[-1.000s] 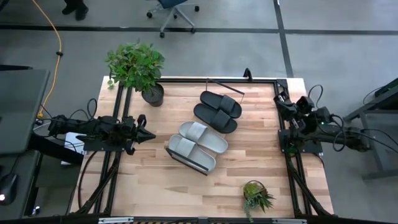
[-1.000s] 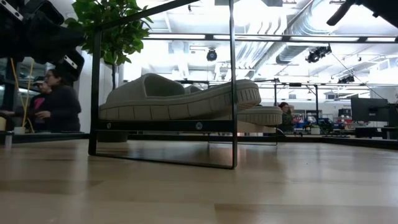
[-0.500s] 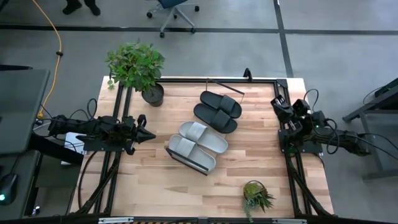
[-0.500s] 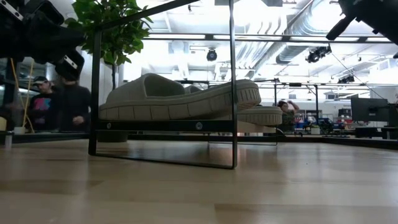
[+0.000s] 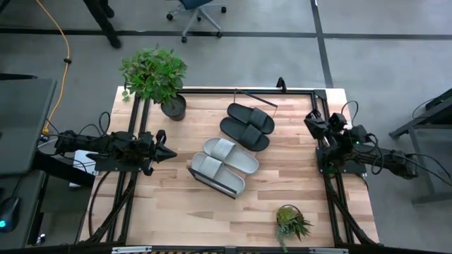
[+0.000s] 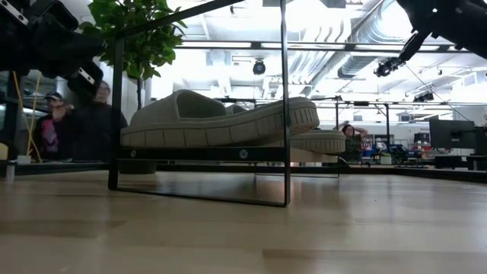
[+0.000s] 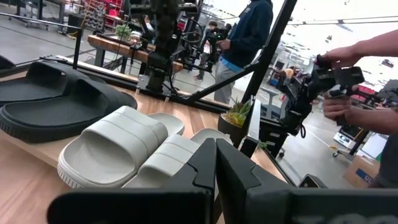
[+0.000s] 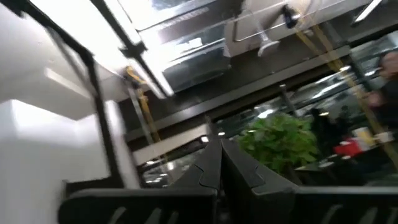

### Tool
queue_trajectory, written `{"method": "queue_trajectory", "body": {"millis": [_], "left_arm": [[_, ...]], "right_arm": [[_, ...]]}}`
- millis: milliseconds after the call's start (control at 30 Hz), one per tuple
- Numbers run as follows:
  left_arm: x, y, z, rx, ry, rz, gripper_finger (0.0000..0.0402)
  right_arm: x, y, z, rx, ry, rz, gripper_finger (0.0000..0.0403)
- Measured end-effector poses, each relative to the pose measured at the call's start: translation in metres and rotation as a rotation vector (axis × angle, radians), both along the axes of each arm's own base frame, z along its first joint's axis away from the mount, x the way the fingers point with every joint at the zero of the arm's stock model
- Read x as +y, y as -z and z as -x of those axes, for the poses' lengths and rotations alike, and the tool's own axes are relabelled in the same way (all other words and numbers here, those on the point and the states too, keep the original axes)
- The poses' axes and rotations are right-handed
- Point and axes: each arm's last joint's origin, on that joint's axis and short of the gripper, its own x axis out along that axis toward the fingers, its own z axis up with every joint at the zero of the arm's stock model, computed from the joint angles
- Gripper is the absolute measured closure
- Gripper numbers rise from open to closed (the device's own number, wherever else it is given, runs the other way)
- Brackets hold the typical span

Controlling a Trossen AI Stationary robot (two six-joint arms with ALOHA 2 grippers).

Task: Pick and place slides into the shelf
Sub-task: Return to Home Position

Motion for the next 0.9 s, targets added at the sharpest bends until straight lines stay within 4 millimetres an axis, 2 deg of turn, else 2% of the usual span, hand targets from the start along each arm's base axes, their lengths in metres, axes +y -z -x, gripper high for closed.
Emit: {"method": "queue_trajectory", "body": {"millis": [300,433,667,900], "left_arm": [[0.000,0.000,0.000,0.000,0.000,0.000,0.0401],[0.000,0.000,0.000,0.000,0.000,0.000,0.0401],[0.000,0.000,0.000,0.000,0.000,0.000,0.0401],[0.000,0.000,0.000,0.000,0.000,0.000,0.0401]], "right_arm": [[-0.006,0.009,-0.004,0.143,0.302,0.130,0.0403],[-0.008,0.014,-0.007,0.221,0.372,0.197,0.0403],[-0.009,0.025,-0.011,0.350,0.367,0.223,0.0403],[-0.005,0.034,-0.011,0.419,0.243,0.162,0.0403]]}}
